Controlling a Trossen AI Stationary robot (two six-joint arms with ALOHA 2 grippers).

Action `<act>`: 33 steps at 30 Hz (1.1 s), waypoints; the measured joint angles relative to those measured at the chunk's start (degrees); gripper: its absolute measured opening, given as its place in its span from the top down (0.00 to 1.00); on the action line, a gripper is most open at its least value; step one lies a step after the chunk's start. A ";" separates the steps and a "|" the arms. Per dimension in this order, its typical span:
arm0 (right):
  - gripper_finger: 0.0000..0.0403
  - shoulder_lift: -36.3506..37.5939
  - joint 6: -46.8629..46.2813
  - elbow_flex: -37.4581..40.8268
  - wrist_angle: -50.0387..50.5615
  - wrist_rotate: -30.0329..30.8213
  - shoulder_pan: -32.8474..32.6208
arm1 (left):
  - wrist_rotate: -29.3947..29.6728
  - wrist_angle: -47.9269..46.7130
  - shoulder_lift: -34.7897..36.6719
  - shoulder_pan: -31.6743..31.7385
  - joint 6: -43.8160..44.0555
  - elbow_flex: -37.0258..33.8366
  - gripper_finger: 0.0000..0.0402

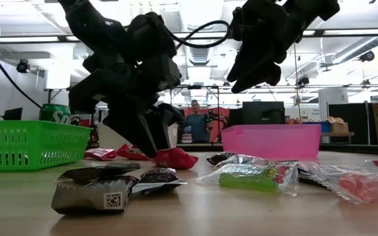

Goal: Organize candy in baskets
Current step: Put the red chocolate into the pink bin

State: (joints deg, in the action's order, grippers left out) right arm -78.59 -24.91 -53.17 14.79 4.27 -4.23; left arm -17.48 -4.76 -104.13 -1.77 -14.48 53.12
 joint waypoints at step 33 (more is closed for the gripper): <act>0.61 8.68 24.14 6.07 -24.03 11.96 -1.35 | -5.16 2.75 15.33 7.92 -4.93 -0.36 1.00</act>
State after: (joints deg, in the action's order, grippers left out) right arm -69.91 -0.76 -47.10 -9.24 16.23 -5.58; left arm -22.63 -2.01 -88.80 6.15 -19.41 52.76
